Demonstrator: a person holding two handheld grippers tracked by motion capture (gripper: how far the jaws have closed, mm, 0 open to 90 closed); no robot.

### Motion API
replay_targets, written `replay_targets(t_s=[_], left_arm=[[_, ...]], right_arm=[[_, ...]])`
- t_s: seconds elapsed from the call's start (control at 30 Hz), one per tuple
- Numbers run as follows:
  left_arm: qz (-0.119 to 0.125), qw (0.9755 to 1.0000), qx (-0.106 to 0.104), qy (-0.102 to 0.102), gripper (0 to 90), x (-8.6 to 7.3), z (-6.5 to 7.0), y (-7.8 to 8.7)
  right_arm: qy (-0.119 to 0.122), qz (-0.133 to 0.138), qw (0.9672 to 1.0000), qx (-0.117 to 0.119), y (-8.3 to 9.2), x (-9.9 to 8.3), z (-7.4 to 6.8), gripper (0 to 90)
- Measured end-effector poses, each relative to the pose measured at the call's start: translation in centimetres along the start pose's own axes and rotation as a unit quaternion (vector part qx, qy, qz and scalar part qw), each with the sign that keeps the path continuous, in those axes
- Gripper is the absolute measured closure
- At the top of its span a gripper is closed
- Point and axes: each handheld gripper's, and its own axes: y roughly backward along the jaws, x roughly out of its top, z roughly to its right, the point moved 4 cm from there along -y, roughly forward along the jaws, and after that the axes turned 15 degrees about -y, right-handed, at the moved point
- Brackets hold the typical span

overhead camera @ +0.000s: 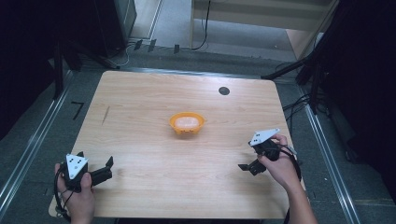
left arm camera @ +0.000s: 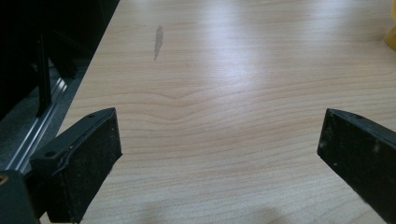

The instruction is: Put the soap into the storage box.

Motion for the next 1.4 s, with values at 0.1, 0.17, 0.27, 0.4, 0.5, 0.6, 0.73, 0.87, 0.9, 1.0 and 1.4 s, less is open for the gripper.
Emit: replay_targets(t_s=[0.1, 0.17, 0.27, 0.4, 0.5, 0.6, 0.73, 0.87, 0.9, 1.0, 1.4], left_arm=[[-0.001, 1.0, 0.0, 0.001, 0.0, 0.0, 0.0, 0.0], [-0.001, 1.0, 0.0, 0.001, 0.0, 0.0, 0.0, 0.0], [-0.001, 1.0, 0.001, 0.0, 0.0, 0.0, 0.0, 0.0], [-0.001, 1.0, 0.002, 0.0, 0.0, 0.0, 0.0, 0.0], [-0.002, 1.0, 0.001, -0.001, 0.0, 0.0, 0.0, 0.0], [-0.002, 1.0, 0.001, -0.002, 0.0, 0.0, 0.0, 0.0], [-0.003, 1.0, 0.001, -0.003, 0.0, 0.0, 0.1, 0.0], [-0.003, 1.0, 0.001, -0.003, 0.0, 0.0, 0.1, 0.0], [-0.003, 1.0, 0.001, -0.003, 0.0, 0.0, 0.1, 0.0], [-0.002, 1.0, 0.002, -0.003, 0.0, 0.0, 0.1, 0.0], [-0.005, 0.9999, 0.002, -0.009, 0.0, 0.0, 0.2, 0.0]], right_arm=[[-0.006, 0.009, 0.9999, 0.0, 0.3, -1.2, -0.3, 0.0], [-0.006, 0.015, 0.9999, -0.002, 0.5, -1.9, -0.3, 0.0], [-0.015, 0.025, 0.9996, -0.005, 0.7, -2.9, -0.3, 0.0], [-0.024, 0.032, 0.9992, -0.008, 0.9, -4.3, -0.1, 0.0], [-0.035, 0.04, 0.9985, -0.01, 1.2, -5.2, 0.2, 0.0], [-0.041, 0.052, 0.9977, -0.014, 1.6, -5.9, 0.4, 0.0], [-0.055, 0.063, 0.9963, -0.019, 2.1, -7.1, 0.8, 0.0], [-0.07, 0.075, 0.9944, -0.026, 2.7, -8.4, 1.3, 0.0], [-0.072, 0.077, 0.9941, -0.028, 2.8, -8.7, 1.5, 0.0], [-0.081, 0.08, 0.9929, -0.032, 3.0, -9.7, 1.7, 0.0], [-0.112, 0.105, 0.9873, -0.043, 4.1, -12.5, 2.4, 0.0]])
